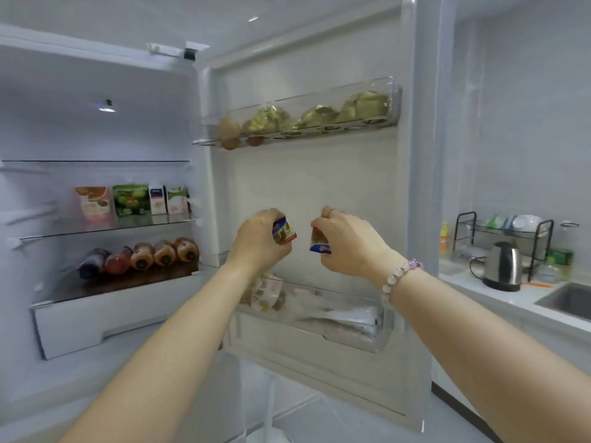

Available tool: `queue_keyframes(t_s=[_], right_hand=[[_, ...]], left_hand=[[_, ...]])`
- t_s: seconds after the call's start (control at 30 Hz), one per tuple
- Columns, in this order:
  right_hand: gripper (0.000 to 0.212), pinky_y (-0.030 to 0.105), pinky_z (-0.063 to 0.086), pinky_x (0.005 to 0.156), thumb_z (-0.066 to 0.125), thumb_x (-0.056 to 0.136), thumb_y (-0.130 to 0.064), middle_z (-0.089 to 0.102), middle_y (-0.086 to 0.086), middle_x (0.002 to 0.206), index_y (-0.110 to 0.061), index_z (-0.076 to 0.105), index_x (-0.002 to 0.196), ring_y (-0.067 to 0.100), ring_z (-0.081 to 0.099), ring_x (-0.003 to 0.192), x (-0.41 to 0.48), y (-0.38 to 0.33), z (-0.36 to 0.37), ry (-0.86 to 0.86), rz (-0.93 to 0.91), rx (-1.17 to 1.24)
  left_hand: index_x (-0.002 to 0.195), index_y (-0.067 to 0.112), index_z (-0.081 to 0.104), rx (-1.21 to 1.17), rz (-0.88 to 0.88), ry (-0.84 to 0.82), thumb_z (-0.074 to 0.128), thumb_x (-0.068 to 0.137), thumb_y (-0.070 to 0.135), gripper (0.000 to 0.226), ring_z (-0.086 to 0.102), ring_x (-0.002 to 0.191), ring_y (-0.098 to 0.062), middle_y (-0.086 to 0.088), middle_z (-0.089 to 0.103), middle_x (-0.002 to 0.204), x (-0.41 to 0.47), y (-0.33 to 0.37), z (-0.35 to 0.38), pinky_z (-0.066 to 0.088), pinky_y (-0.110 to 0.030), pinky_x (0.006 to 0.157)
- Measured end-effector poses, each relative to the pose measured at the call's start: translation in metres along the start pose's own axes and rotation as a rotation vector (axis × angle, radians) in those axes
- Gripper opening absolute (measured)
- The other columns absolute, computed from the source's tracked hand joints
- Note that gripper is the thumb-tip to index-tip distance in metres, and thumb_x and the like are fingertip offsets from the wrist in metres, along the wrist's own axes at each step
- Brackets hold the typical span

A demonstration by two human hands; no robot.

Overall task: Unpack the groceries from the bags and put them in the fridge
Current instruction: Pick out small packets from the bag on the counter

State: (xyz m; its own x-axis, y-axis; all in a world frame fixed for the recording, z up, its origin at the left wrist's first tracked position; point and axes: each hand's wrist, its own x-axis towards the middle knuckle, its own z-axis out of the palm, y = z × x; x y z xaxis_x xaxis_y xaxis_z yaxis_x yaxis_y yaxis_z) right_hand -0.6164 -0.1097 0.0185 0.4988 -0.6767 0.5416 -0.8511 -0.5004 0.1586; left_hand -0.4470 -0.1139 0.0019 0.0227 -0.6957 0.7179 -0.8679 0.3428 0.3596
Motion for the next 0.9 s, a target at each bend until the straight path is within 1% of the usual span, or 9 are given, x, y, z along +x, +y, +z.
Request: queue_keyframes(t_s=[0.13, 0.27, 0.4, 0.47, 0.5, 0.57, 0.63, 0.8, 0.9], right_hand=[[0.029, 0.027, 0.041, 0.066, 0.059, 0.082, -0.017, 0.053, 0.004, 0.111, -0.011, 0.058, 0.110, 0.022, 0.055, 0.092, 0.032, -0.008, 0.023, -0.170, -0.004, -0.038], [0.036, 0.029, 0.047, 0.075, 0.063, 0.082, -0.024, 0.058, 0.007, 0.112, -0.009, 0.057, 0.115, 0.025, 0.059, 0.097, 0.052, -0.017, 0.053, -0.325, -0.020, -0.048], [0.035, 0.029, 0.049, 0.072, 0.061, 0.083, -0.019, 0.062, 0.008, 0.110, -0.006, 0.060, 0.115, 0.026, 0.063, 0.094, 0.068, -0.027, 0.071, -0.442, -0.036, -0.026], [0.022, 0.027, 0.048, 0.067, 0.059, 0.085, -0.017, 0.061, 0.007, 0.099, -0.006, 0.062, 0.104, 0.023, 0.061, 0.083, 0.073, -0.031, 0.077, -0.492, -0.036, -0.021], [0.009, 0.025, 0.045, 0.060, 0.057, 0.087, -0.016, 0.057, 0.005, 0.087, -0.007, 0.060, 0.090, 0.020, 0.057, 0.073, 0.075, -0.033, 0.080, -0.503, -0.038, -0.033], [0.022, 0.024, 0.038, 0.054, 0.056, 0.088, -0.012, 0.044, 0.001, 0.069, -0.010, 0.046, 0.068, 0.017, 0.045, 0.060, 0.076, -0.034, 0.087, -0.509, -0.014, -0.037], [0.023, 0.026, 0.038, 0.057, 0.056, 0.088, -0.012, 0.039, 0.001, 0.068, -0.010, 0.044, 0.068, 0.018, 0.043, 0.061, 0.075, -0.031, 0.092, -0.530, 0.001, -0.026], [0.024, 0.026, 0.038, 0.056, 0.060, 0.086, -0.017, 0.048, 0.002, 0.072, -0.009, 0.047, 0.068, 0.017, 0.042, 0.056, 0.071, -0.022, 0.093, -0.524, 0.053, -0.002], [0.033, 0.026, 0.039, 0.058, 0.056, 0.088, -0.015, 0.040, -0.001, 0.065, -0.013, 0.037, 0.061, 0.013, 0.038, 0.052, 0.070, -0.021, 0.094, -0.510, 0.077, -0.012]], left_hand=[[0.108, 0.014, 0.059, 0.006, -0.026, -0.071, 0.068, 0.076, 0.014, 0.033, 0.054, 0.090, -0.017, 0.003, 0.055, 0.096, 0.002, -0.034, -0.001, 0.038, -0.021, 0.073], [0.114, 0.017, 0.059, 0.114, -0.046, -0.254, 0.071, 0.074, 0.018, 0.042, 0.052, 0.093, -0.019, 0.001, 0.048, 0.102, 0.014, -0.053, -0.006, 0.041, -0.023, 0.077], [0.118, 0.017, 0.060, 0.158, -0.064, -0.378, 0.074, 0.074, 0.023, 0.046, 0.050, 0.091, -0.014, 0.001, 0.054, 0.105, 0.035, -0.056, -0.013, 0.044, -0.024, 0.077], [0.116, 0.016, 0.062, 0.149, -0.075, -0.422, 0.076, 0.074, 0.023, 0.045, 0.053, 0.091, -0.014, 0.001, 0.059, 0.109, 0.043, -0.056, -0.009, 0.048, -0.026, 0.080], [0.116, 0.015, 0.062, 0.150, -0.078, -0.444, 0.076, 0.074, 0.023, 0.045, 0.055, 0.092, -0.014, 0.000, 0.060, 0.110, 0.046, -0.057, -0.005, 0.049, -0.026, 0.081], [0.120, 0.015, 0.059, 0.139, -0.087, -0.476, 0.078, 0.073, 0.024, 0.051, 0.057, 0.096, -0.016, 0.000, 0.060, 0.114, 0.050, -0.061, 0.005, 0.048, -0.025, 0.083], [0.124, 0.016, 0.056, 0.115, -0.107, -0.503, 0.079, 0.072, 0.023, 0.057, 0.055, 0.098, -0.015, -0.001, 0.058, 0.117, 0.051, -0.063, 0.017, 0.046, -0.023, 0.083], [0.117, 0.015, 0.061, 0.106, -0.107, -0.578, 0.080, 0.071, 0.023, 0.050, 0.054, 0.095, -0.013, 0.000, 0.060, 0.115, 0.053, -0.059, 0.039, 0.047, -0.023, 0.084], [0.115, 0.015, 0.063, 0.125, -0.092, -0.633, 0.079, 0.071, 0.022, 0.047, 0.054, 0.091, -0.012, 0.000, 0.062, 0.113, 0.054, -0.055, 0.044, 0.045, -0.021, 0.080]])
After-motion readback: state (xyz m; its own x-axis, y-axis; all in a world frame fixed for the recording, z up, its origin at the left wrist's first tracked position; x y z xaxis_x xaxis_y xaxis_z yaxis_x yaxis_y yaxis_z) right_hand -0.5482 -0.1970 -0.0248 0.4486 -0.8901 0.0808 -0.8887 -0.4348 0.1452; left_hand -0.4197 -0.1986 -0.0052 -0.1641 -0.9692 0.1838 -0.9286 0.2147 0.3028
